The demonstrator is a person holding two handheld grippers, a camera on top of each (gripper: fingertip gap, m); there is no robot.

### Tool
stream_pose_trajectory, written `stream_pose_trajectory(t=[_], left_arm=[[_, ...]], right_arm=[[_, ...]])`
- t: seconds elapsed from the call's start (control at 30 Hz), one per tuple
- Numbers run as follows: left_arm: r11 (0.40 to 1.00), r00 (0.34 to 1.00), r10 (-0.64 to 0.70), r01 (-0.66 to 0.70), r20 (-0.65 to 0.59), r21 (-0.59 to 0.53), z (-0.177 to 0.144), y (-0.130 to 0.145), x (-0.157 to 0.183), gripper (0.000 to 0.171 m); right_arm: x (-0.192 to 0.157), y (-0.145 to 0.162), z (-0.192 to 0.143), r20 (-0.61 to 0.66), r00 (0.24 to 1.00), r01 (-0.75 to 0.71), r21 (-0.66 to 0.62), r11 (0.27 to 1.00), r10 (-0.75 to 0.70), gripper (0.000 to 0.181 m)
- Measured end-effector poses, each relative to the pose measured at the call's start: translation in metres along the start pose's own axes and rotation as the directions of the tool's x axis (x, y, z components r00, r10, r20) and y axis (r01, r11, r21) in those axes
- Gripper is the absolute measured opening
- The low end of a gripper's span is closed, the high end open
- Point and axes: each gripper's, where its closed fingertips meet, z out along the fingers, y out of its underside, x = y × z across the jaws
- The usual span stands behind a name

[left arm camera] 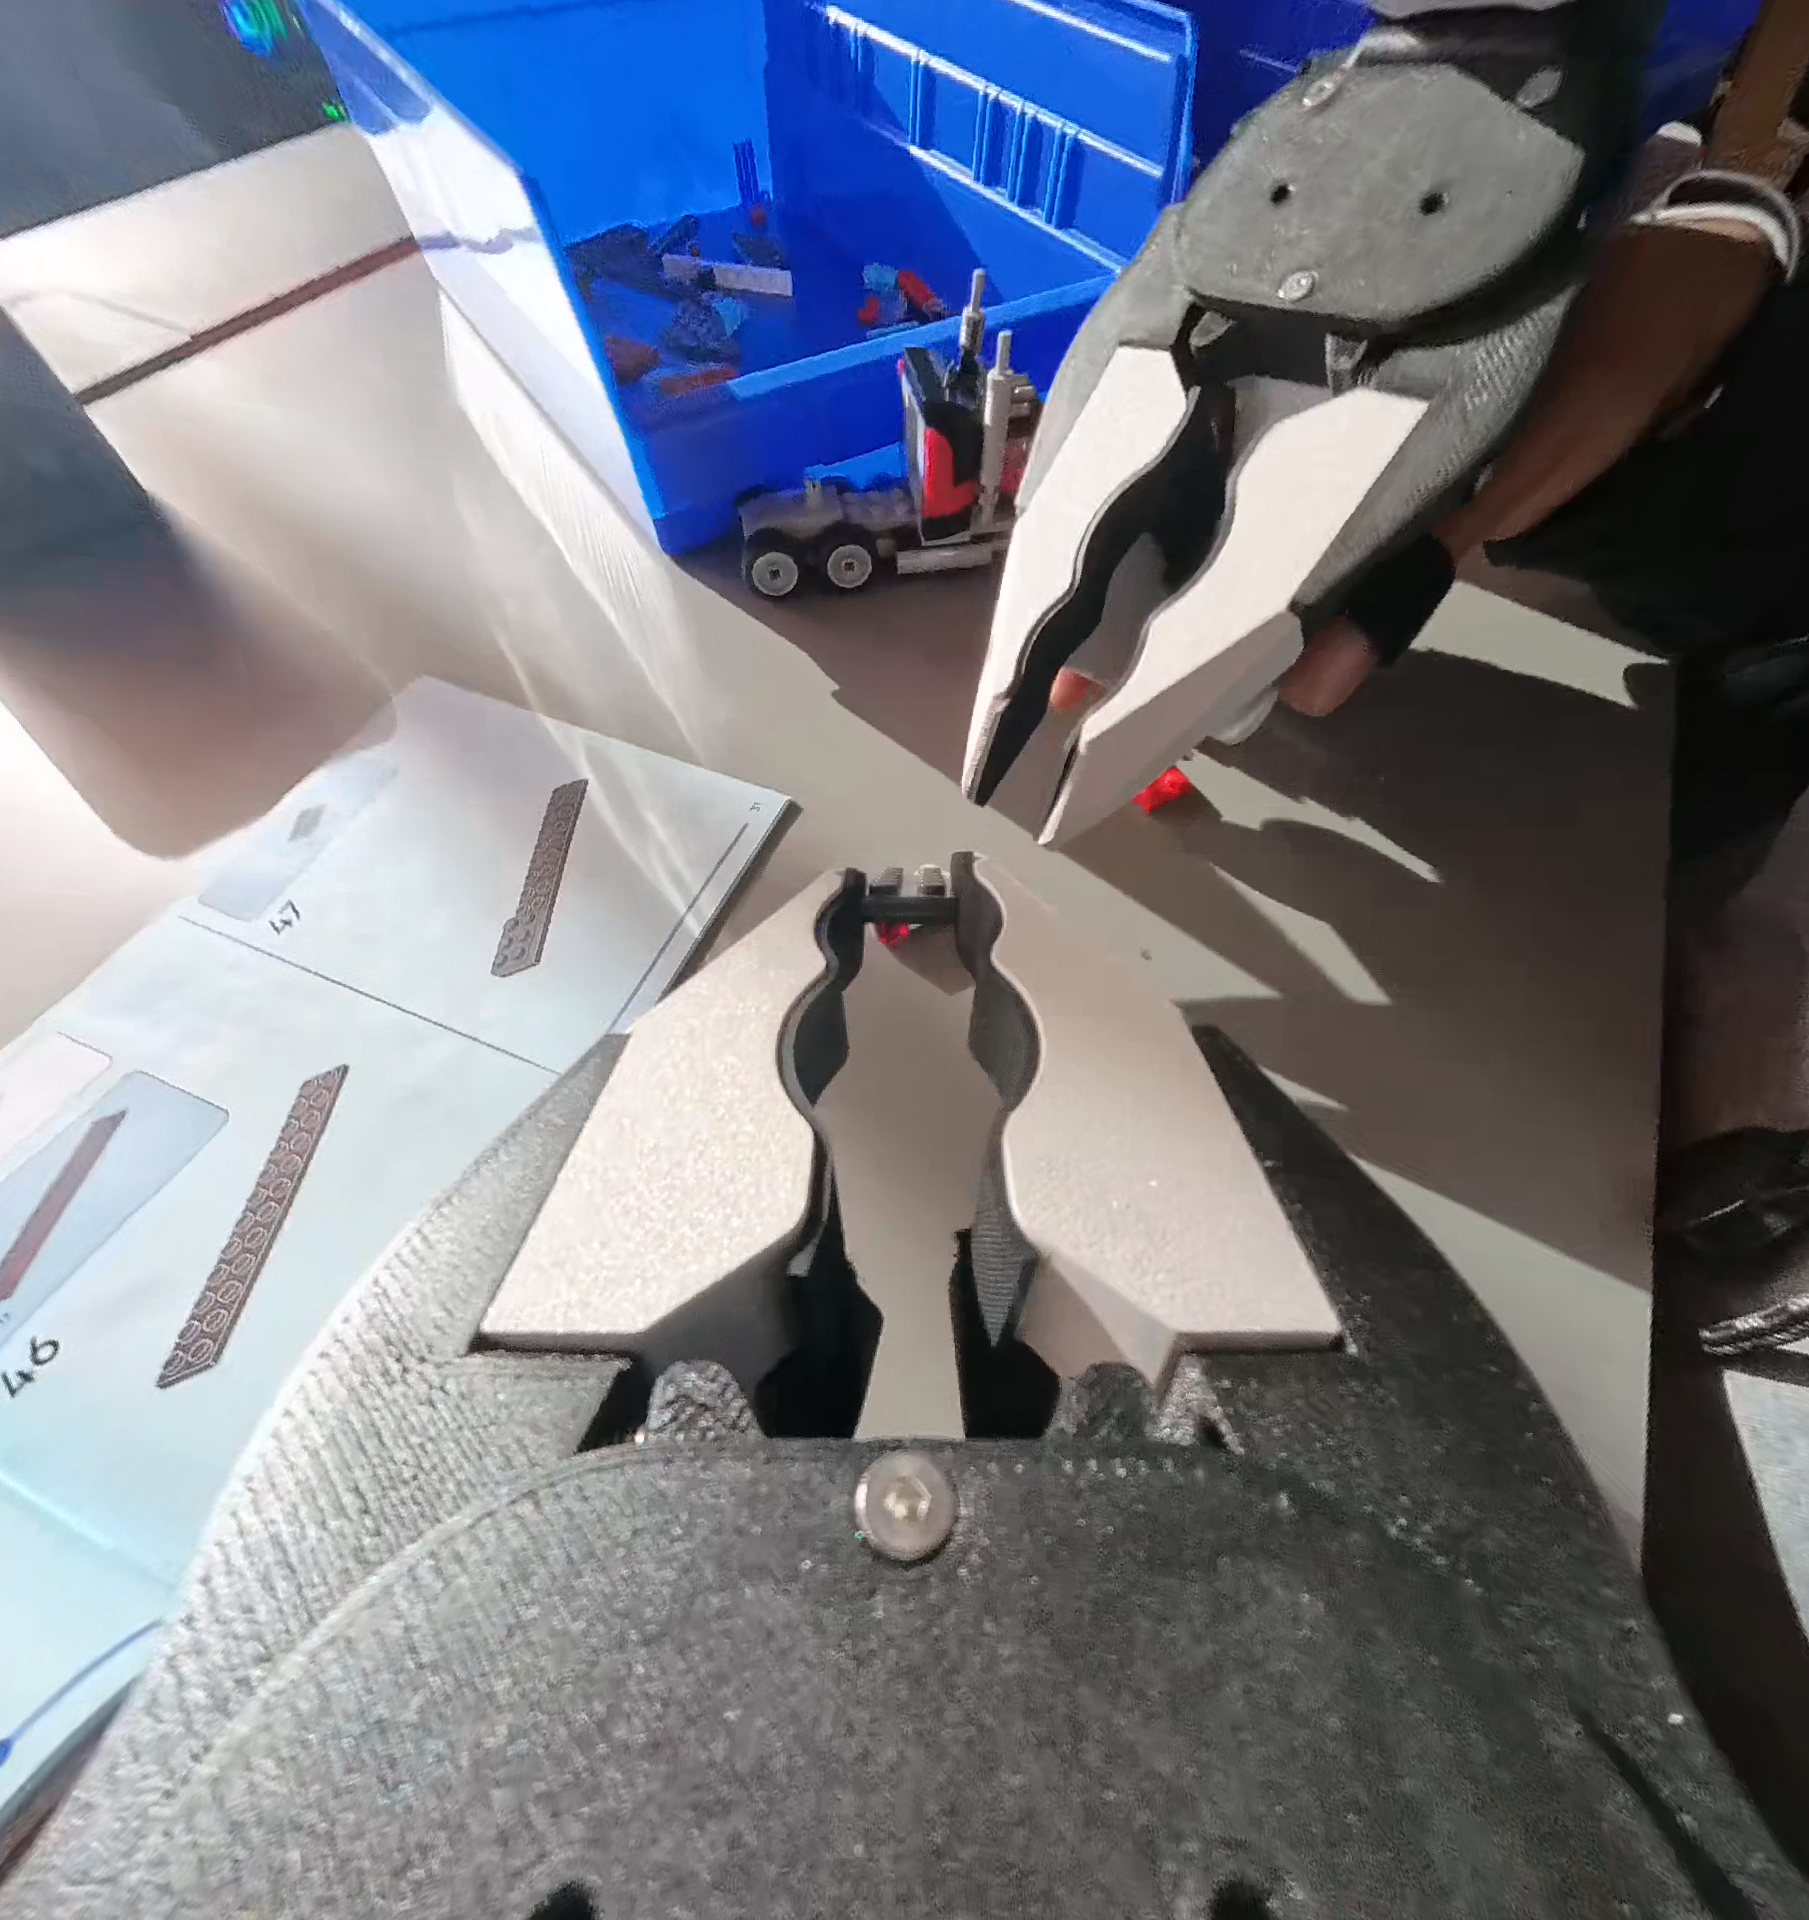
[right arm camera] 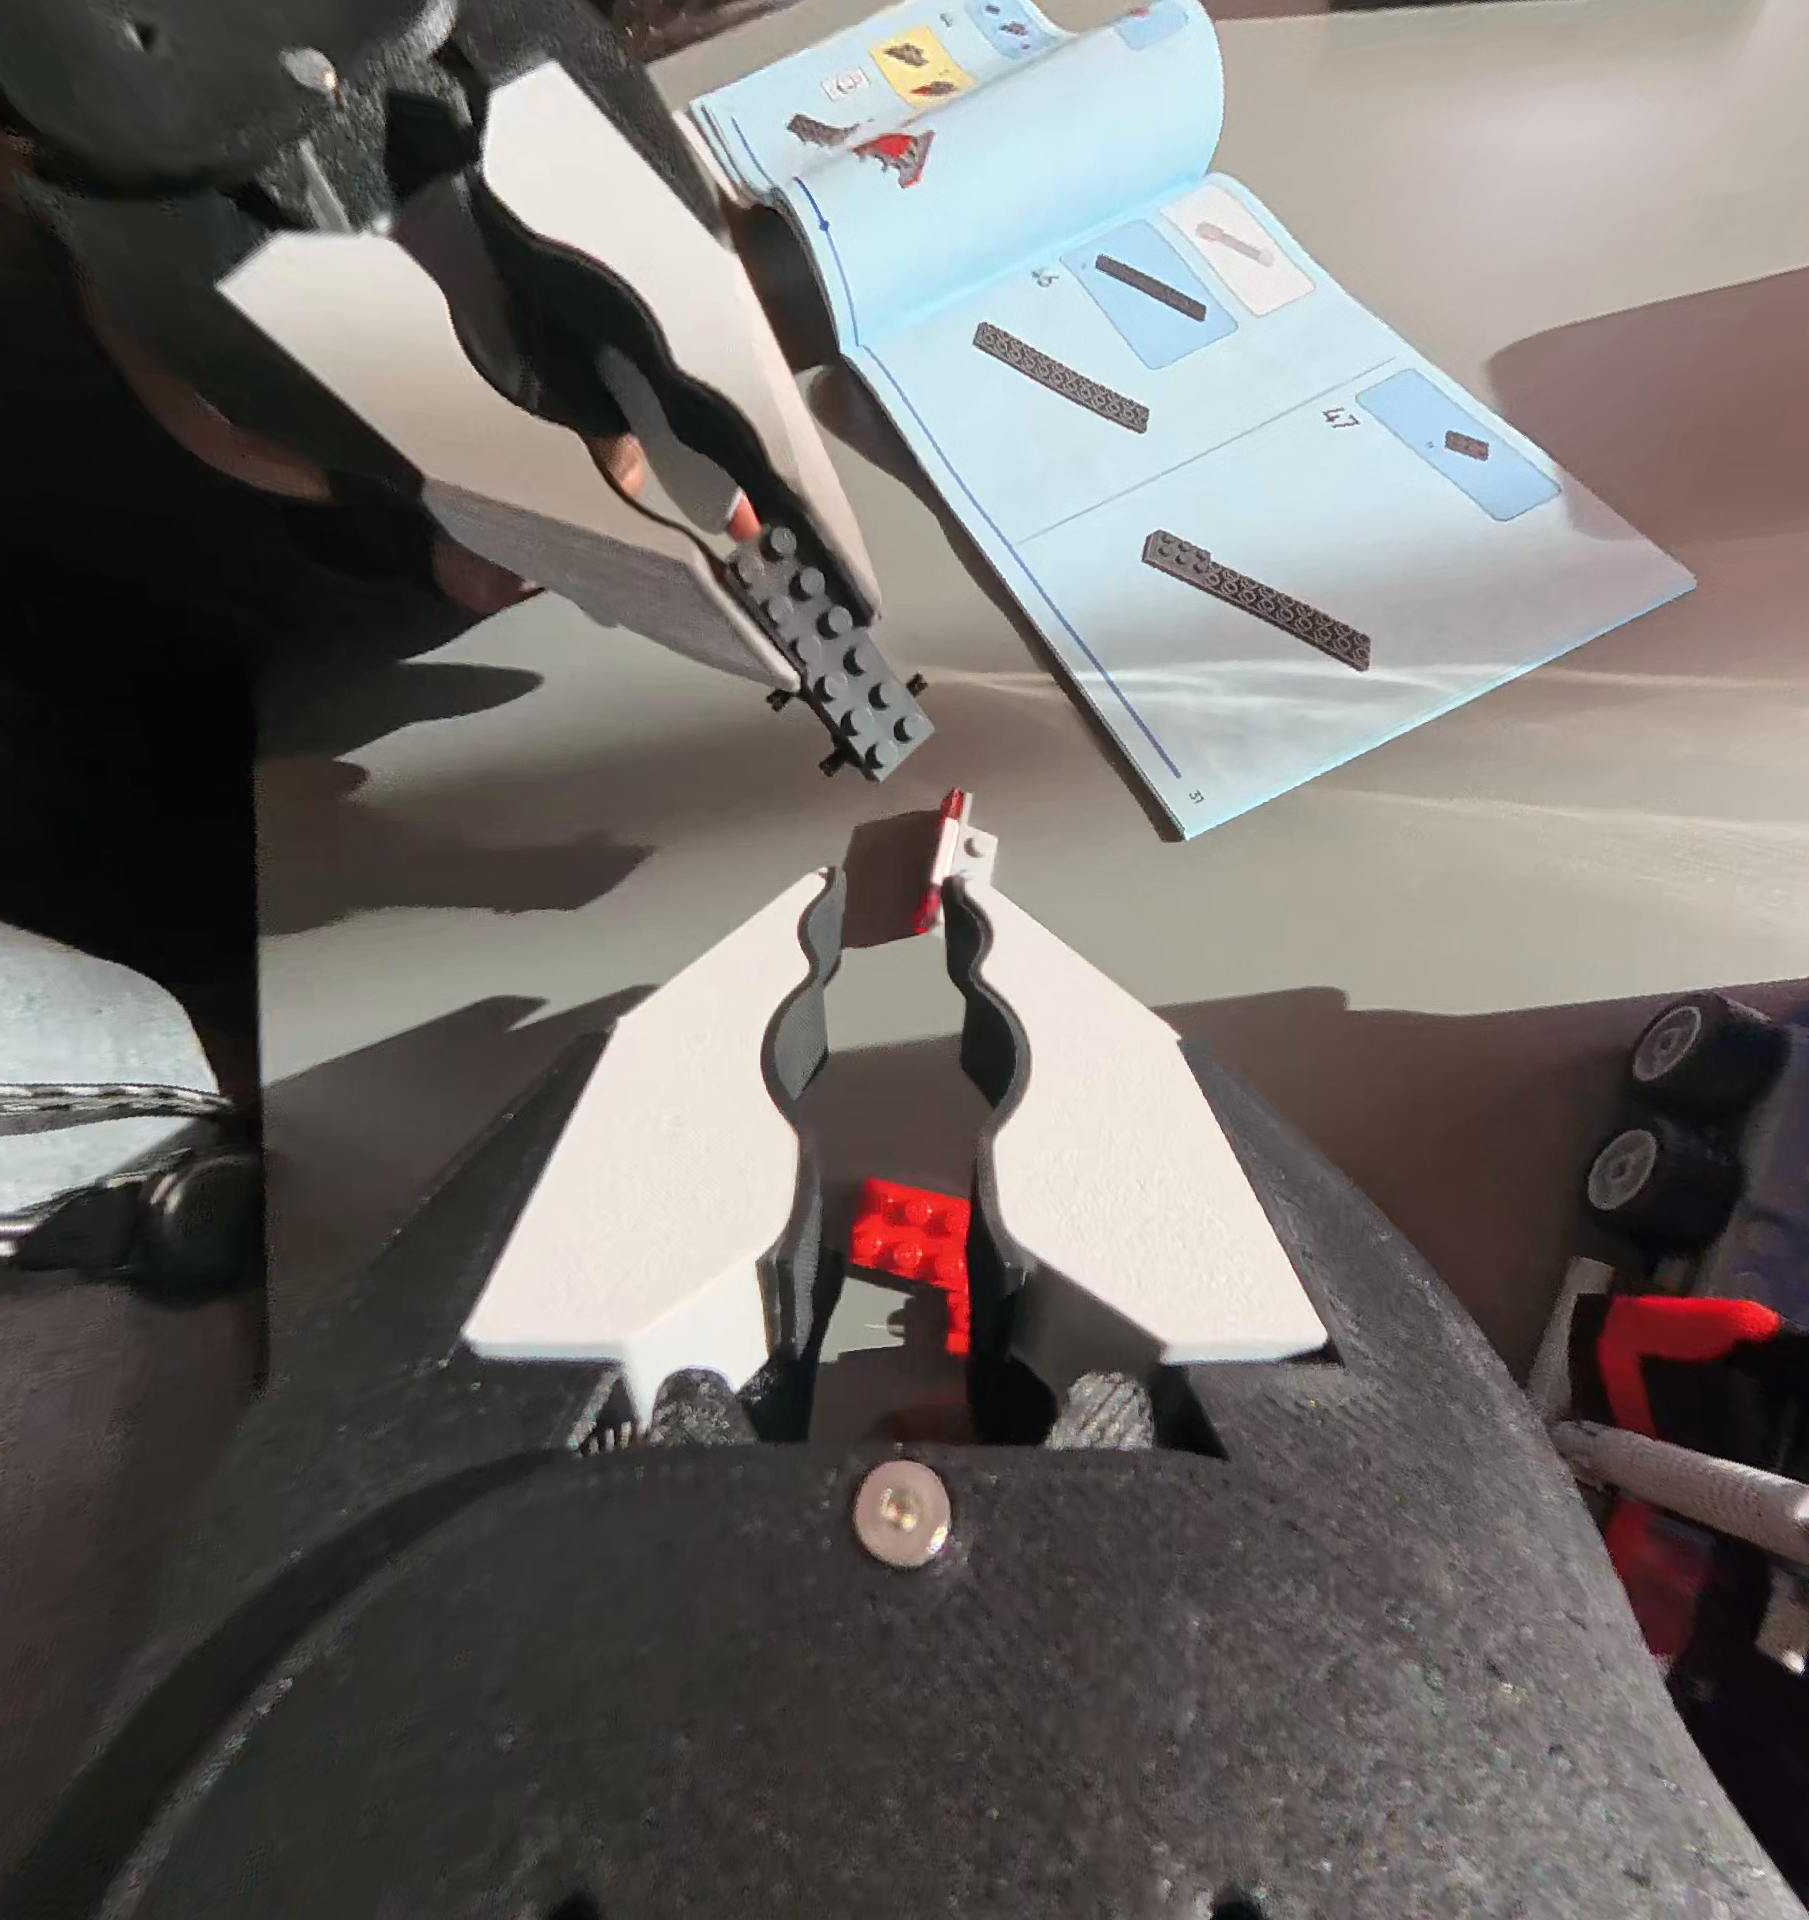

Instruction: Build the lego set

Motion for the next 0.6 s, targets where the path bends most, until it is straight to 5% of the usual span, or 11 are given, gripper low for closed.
stream_pose_trajectory(t=[0.37, 0.6], left_arm=[[0.995, 0.997, -0.077, 0.075, -0.030, -0.066, -0.002, 0.011, -0.018, 0.018], [0.995, 0.987, -0.086, 0.077, -0.135, -0.070, -0.011, 0.012, -0.012, 0.018]], right_arm=[[0.009, 0.016, 0.021, -0.099, 0.989, 0.090, -0.162, 0.983, -0.107, 0.008], [-0.003, 0.017, 0.020, -0.009, 0.863, 0.496, -0.183, 0.849, -0.506, 0.007]])
